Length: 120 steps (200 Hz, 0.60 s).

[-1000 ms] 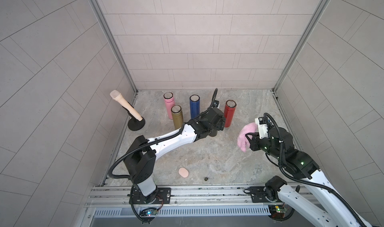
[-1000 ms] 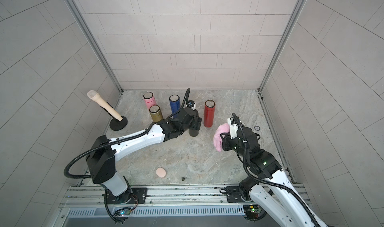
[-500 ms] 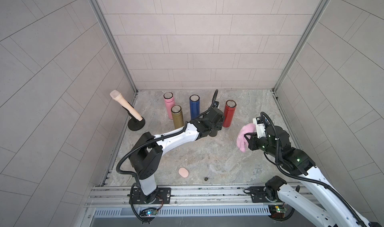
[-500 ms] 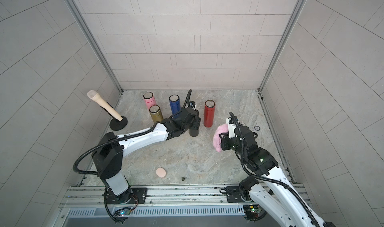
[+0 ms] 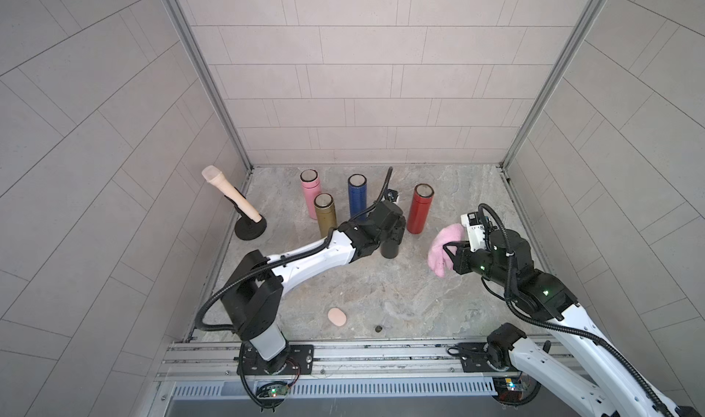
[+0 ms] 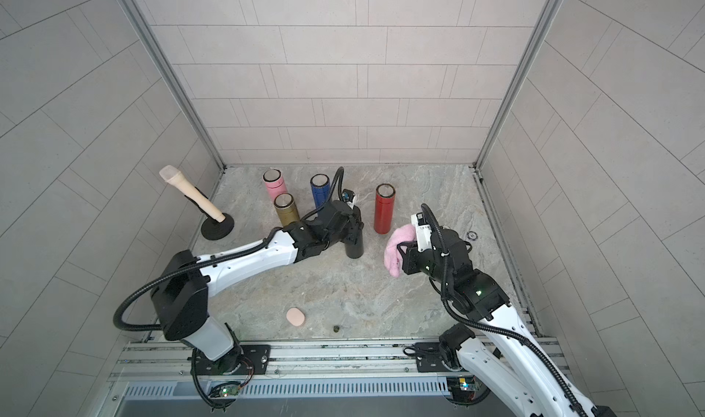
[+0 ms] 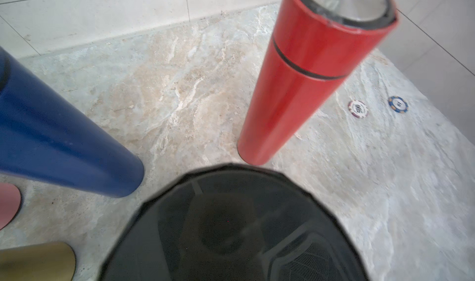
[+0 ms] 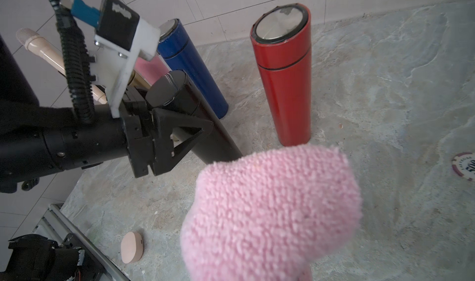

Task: Wipe the surface of the thermos
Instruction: Pick up the thermos from the center of the board.

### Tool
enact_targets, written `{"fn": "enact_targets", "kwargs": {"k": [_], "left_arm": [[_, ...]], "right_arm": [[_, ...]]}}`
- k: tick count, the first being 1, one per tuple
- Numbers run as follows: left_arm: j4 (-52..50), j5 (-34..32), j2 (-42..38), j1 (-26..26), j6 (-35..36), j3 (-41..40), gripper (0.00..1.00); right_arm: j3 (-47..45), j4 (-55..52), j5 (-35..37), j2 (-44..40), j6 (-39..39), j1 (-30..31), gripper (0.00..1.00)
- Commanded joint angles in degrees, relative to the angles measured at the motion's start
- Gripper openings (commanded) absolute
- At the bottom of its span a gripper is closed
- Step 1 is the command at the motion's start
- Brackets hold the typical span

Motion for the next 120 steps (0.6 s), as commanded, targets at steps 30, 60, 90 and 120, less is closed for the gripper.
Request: {"fn": "enact_targets", "kwargs": {"k": [30,60,90,120], "left_arm": [[0.3,2.8,-10.7,-2.8,-6.7,-3.8,0.00],[0.9,-1.8,-14.8,-2.8,-21.8,-7.0,0.00],[-0.9,-3.0,-14.8,-2.9,-31.9,-6.4,0.00],[-0.3,-1.1,-15.1,-3.2,-35.7,-6.4,0.00]], "right_arm": [[5.2,1.6,-1.8,7.0,2.7,-0.1,0.00],[1.8,11.6,-13.6,10.2,7.1,0.9,0.00],[-2.2,22.0,-7.2,12.8,10.2,9.8,0.00],[-2.1,29.4,-0.4,17.7,10.9,17.4,0.00]]}}
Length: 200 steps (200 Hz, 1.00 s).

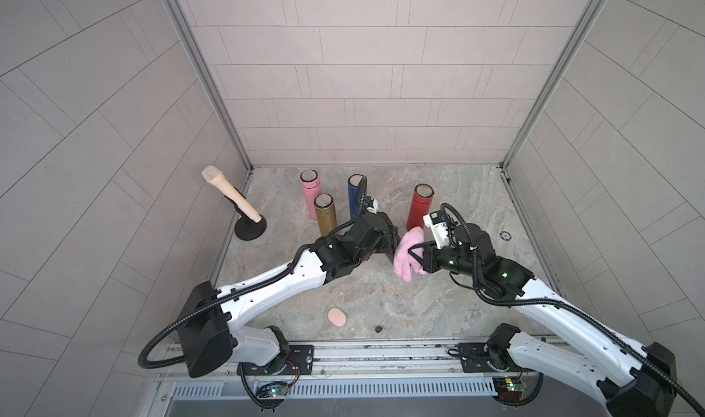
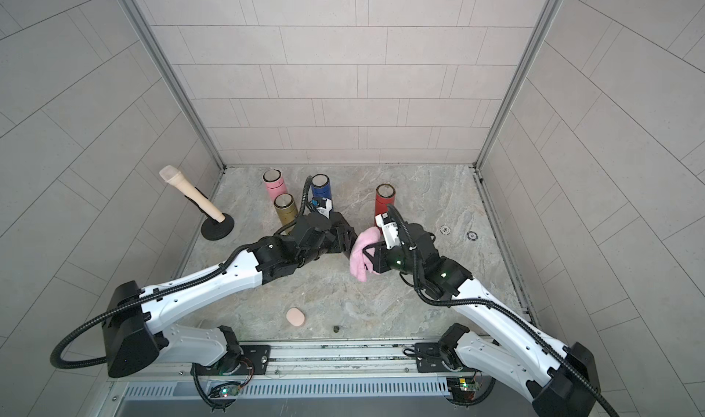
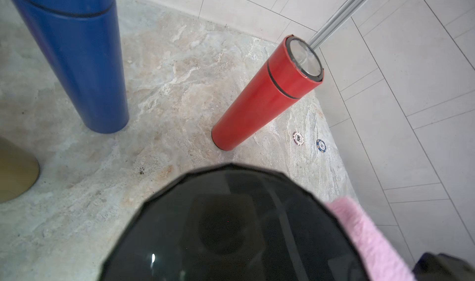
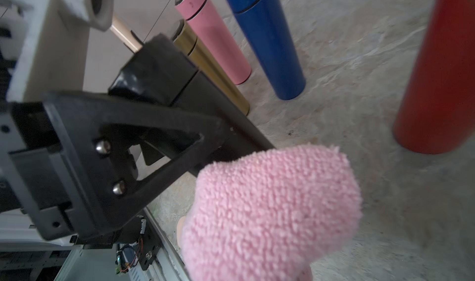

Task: Wipe the surface of the thermos
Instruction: Wipe the dirt from the surface of the thermos.

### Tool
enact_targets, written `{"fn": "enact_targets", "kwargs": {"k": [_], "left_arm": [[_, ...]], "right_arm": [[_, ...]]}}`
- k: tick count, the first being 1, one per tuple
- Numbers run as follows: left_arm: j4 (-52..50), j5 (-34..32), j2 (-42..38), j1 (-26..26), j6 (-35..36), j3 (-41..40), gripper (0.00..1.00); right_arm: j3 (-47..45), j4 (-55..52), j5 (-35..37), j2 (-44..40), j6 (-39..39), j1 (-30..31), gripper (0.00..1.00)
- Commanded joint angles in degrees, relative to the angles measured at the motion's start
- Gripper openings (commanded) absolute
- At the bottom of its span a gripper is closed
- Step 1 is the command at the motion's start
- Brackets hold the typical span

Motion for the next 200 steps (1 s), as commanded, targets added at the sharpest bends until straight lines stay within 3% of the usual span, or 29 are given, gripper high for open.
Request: {"fn": "enact_targets", "kwargs": {"k": [1,39,68,99,133,165,200], "left_arm": [[2.6,0.0,-1.1,-0.2,-8.2,0.6,0.00],[3.3,1.3,-2.6,-0.7,-7.9,-0.4,0.00],[3.3,1.6,-3.8,-0.8,-6.3,-1.4,0.00],[2.2,3.4,-3.4,-0.8,-4.2,-0.4,0.00],[2.7,9.1,-2.4,-0.9,1.1,0.0,0.00],[2.7,10.7,-3.3,-2.7,8.0,0.0,0.00],[0.5,10.8,-4.2,-3.1,15.2,0.8,0.00]], "right_arm": [[0.3,10.2,6.2,2.5,2.5,3.9,0.00],[-3.8,8.7,16.3,3.9,5.2,4.9,0.00],[-12.0,6.1,20.6,-3.1,5.8,4.9,0.00],[-14.7,0.9,26.0,-9.7,4.8,4.6,0.00],[-8.4,0.4,23.1,-9.5,0.6,3.6,0.00],[2.7,-6.7,14.2,-3.1,-1.8,2.1,0.00],[-0.2,-9.2,13.4,-0.1,-0.4,0.9,0.00]]}}
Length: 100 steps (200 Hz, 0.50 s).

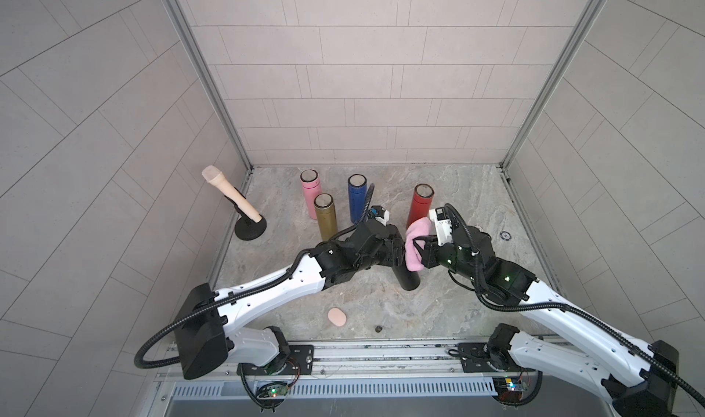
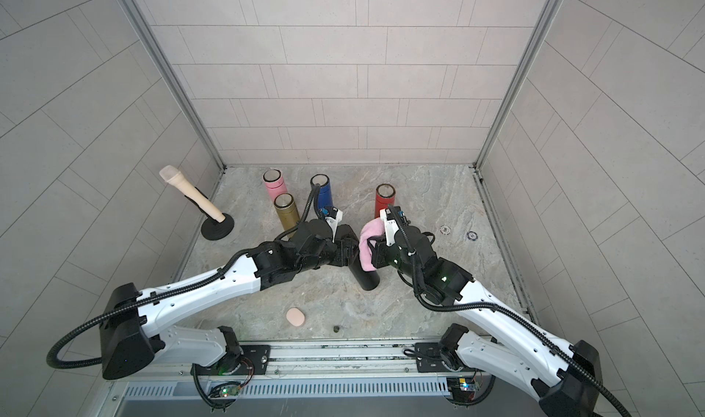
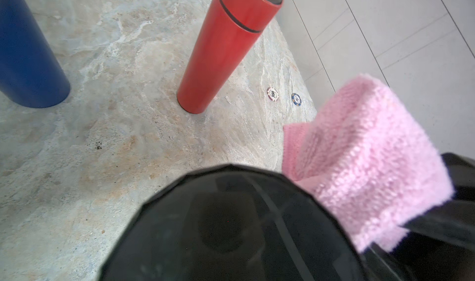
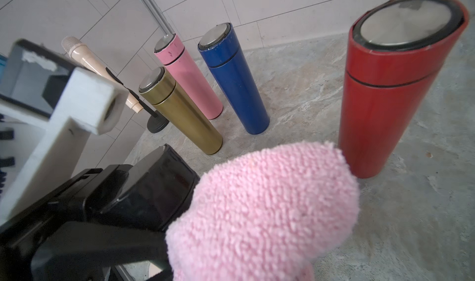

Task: Wipe the surface of the thermos
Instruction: Wipe the dirt from the surface of the thermos.

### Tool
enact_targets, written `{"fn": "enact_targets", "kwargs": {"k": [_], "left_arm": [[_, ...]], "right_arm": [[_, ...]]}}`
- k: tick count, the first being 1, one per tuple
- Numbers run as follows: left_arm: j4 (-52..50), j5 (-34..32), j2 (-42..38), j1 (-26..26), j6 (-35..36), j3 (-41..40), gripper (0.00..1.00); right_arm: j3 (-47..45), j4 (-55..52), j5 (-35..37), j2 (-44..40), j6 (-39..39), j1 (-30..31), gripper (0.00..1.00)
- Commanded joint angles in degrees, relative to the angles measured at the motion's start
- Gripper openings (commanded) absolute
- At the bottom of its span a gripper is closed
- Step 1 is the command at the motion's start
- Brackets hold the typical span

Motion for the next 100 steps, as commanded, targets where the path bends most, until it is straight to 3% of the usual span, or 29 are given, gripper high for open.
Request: {"fn": "enact_targets", "kwargs": {"k": [1,25,40,100], "left_arm": [[1.0,0.4,-2.8,-0.5,7.5,2.6,0.00],[0.7,-2.5,-3.9,-0.5,13.7,1.5,0.00],[2.3,-3.4,-4.6,-0.6,18.2,-0.1,0.00],[19.6,-0.1,-7.9,-0.6,29.7,-11.1,0.00]], "right_arm": [[-2.8,-5.6,-2.1,2.1,0.5,-1.1,0.00],[-8.6,-4.5,-4.4,2.3,2.5,-5.1,0.00],[-12.6,-0.7,-10.1,3.3,3.2,-8.5,0.00],[-9.9,7.9,-21.2,9.4,1.9,-10.2,0.00]]}}
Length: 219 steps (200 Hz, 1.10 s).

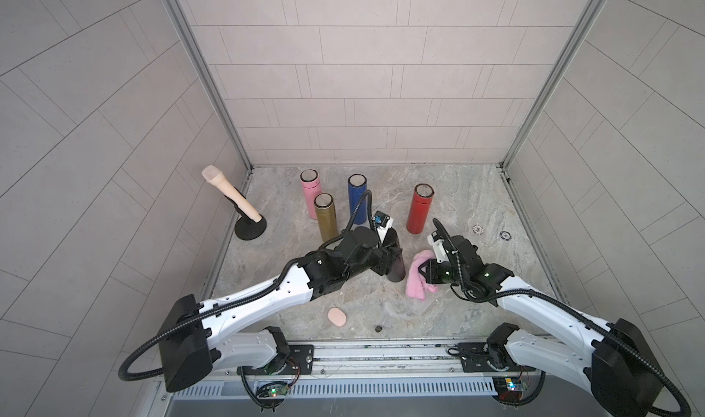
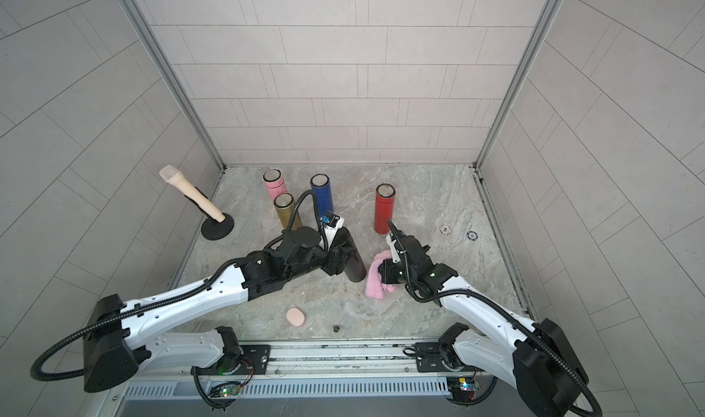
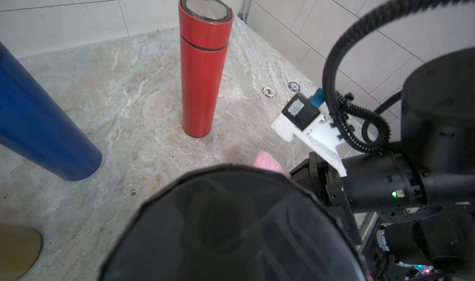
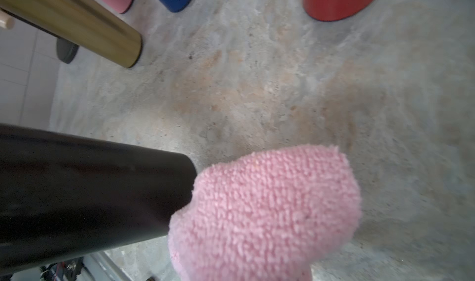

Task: Wipe the surface of the thermos
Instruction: Wipe the dirt from the surface of the thermos.

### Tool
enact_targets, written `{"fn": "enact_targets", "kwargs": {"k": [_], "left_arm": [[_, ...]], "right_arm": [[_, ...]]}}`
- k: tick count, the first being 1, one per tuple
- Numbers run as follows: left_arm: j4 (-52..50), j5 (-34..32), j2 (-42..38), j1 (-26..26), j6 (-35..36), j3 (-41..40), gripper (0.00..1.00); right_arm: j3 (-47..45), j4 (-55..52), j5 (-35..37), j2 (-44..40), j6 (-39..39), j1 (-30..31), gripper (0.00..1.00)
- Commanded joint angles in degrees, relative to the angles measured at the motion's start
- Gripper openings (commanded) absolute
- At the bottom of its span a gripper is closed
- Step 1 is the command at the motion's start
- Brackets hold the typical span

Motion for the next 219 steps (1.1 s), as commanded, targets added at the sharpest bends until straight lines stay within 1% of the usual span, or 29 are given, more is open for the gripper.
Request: {"fn": "enact_targets", "kwargs": {"k": [1,11,27,43,63,81,97,107,135,154,178,202,219], "left_arm": [[10.5,1.6,-1.0,-0.3,7.2,-1.6,0.00],[11.8,2.1,-0.8,-0.3,7.9,-2.4,0.00],[13.2,2.4,0.1,-0.3,8.5,-3.5,0.00],[13.3,2.4,1.5,-0.3,8.9,-3.7,0.00],[13.6,3.0,2.7,-0.3,8.6,-3.8,0.00],[13.7,2.3,3.5,-0.4,8.9,-3.8,0.00],[13.9,1.8,4.0,-0.5,8.6,-3.6,0.00],[13.9,1.9,4.3,-0.5,8.4,-3.2,0.00],[13.6,2.0,4.9,-0.6,7.9,-2.3,0.00],[13.6,1.7,5.2,-0.5,7.6,-2.0,0.00],[13.4,1.1,6.1,-0.6,7.4,-1.4,0.00],[13.2,-0.6,6.8,-0.6,7.0,-1.3,0.00],[13.1,-1.6,6.8,-0.6,6.8,-1.5,0.00]], "right_arm": [[3.4,6.2,-6.4,1.7,-0.3,-0.2,0.00],[4.7,6.5,-8.4,2.7,-0.7,-0.3,0.00],[9.1,6.6,-11.6,3.0,-0.9,-0.5,0.00],[12.3,6.7,-14.7,1.6,-0.6,-0.5,0.00],[15.5,6.9,-16.3,-0.7,-0.5,-0.5,0.00],[15.8,7.8,-15.5,-1.7,0.2,-0.4,0.00],[14.1,7.7,-15.5,0.0,0.1,-0.5,0.00],[11.7,8.1,-14.8,1.5,0.2,-0.5,0.00],[2.6,14.0,-12.5,6.1,1.3,-0.5,0.00],[-0.1,14.7,-10.0,8.6,1.1,-0.4,0.00],[1.7,12.0,-10.6,9.2,0.6,-0.2,0.00],[4.7,8.8,-10.4,4.6,-0.1,-0.1,0.00],[9.4,6.0,-10.0,1.2,-0.9,-0.1,0.00]]}}
